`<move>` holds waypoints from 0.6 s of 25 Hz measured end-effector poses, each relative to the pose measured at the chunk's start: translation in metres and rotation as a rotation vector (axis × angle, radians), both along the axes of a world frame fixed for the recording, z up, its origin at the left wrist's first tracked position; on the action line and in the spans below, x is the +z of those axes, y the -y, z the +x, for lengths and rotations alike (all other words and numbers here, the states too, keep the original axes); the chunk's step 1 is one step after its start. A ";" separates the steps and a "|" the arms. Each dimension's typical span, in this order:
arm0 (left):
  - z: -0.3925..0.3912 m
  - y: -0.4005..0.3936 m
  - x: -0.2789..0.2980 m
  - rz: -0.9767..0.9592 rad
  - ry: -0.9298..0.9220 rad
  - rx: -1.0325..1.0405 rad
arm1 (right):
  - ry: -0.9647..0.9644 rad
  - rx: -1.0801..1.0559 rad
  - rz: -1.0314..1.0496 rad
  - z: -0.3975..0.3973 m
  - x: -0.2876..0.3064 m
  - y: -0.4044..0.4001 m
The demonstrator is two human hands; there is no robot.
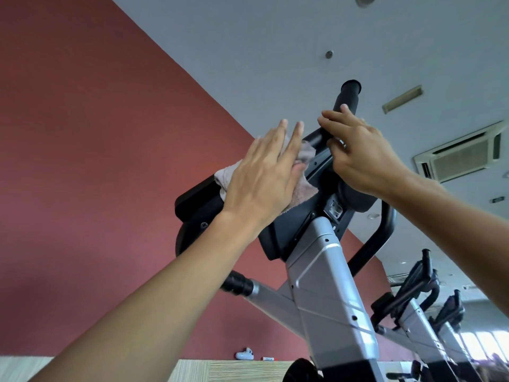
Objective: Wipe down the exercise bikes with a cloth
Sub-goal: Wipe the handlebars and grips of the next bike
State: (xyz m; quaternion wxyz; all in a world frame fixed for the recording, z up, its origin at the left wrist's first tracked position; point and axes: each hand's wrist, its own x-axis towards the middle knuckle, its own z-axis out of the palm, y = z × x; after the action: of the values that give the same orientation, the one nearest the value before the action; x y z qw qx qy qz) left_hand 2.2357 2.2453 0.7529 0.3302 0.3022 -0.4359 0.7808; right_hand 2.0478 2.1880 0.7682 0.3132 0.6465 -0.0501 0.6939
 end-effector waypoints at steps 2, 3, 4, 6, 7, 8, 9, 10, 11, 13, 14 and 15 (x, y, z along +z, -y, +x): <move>0.011 0.000 -0.006 -0.039 0.018 0.059 | -0.002 -0.020 0.017 -0.003 -0.003 -0.002; 0.017 -0.001 -0.010 -0.077 0.019 0.111 | -0.008 -0.035 0.024 -0.003 -0.004 -0.003; 0.021 -0.003 -0.010 -0.115 0.018 0.166 | -0.016 -0.051 0.024 -0.002 -0.004 -0.003; 0.016 -0.003 -0.004 -0.156 0.001 0.213 | -0.023 -0.073 0.006 -0.001 -0.002 -0.001; 0.009 0.000 0.001 -0.167 -0.015 0.210 | -0.027 -0.071 -0.004 -0.001 0.000 0.000; 0.001 0.003 0.005 -0.179 -0.035 0.198 | -0.034 -0.059 -0.017 0.000 0.001 0.001; -0.004 0.007 0.007 -0.184 -0.055 0.187 | -0.043 -0.045 -0.031 0.000 0.002 0.001; -0.002 0.008 0.005 -0.188 -0.062 0.172 | -0.047 -0.035 -0.049 0.001 0.003 0.002; 0.005 0.009 0.001 -0.203 -0.046 0.159 | -0.048 -0.032 -0.069 0.001 0.002 0.003; 0.026 0.006 -0.013 -0.230 -0.017 0.144 | -0.058 -0.043 -0.096 0.001 0.001 0.005; 0.034 0.005 -0.019 -0.241 -0.016 0.150 | -0.069 -0.051 -0.108 0.001 0.000 0.004; 0.038 0.003 -0.020 -0.254 -0.020 0.162 | -0.078 -0.060 -0.121 0.002 0.001 0.003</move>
State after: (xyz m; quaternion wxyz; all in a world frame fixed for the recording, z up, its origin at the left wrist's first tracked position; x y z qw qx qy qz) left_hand 2.2733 2.2421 0.7328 0.3058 0.2999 -0.3044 0.8508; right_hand 2.0500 2.1851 0.7690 0.3741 0.6510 -0.0152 0.6603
